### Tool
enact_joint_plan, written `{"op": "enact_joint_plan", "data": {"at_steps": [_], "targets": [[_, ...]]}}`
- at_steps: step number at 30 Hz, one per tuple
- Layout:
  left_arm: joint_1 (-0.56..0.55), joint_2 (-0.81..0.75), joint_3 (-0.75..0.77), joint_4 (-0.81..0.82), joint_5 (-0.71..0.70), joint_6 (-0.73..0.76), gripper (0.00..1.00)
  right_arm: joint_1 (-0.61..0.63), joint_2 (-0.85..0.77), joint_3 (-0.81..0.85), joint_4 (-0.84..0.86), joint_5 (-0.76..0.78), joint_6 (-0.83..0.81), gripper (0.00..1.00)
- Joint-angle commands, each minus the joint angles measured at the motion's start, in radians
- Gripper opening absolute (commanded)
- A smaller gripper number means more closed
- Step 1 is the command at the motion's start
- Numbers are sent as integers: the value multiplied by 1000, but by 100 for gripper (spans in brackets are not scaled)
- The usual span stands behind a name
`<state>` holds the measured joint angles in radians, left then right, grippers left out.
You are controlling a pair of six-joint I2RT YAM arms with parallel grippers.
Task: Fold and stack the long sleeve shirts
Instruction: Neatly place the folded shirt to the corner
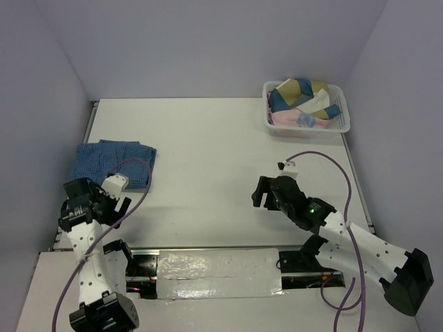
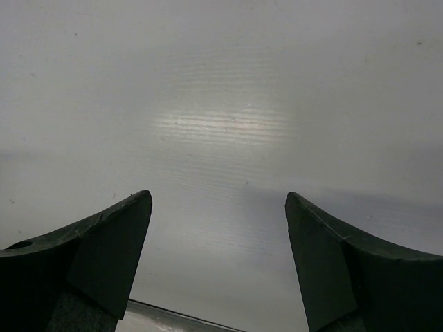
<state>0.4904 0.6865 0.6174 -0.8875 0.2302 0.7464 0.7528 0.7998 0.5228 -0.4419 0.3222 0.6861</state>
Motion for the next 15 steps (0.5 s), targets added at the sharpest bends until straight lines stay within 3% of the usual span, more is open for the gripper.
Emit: {"op": "enact_joint_plan", "data": {"at_steps": [1,15], "targets": [[5,-68,-17,88,-80,-30,99,-3,-83,-59,-6,51,55,85],[7,-104,-70,82,-23,27,99,-3,-431,-216,92,0,30,85]]}}
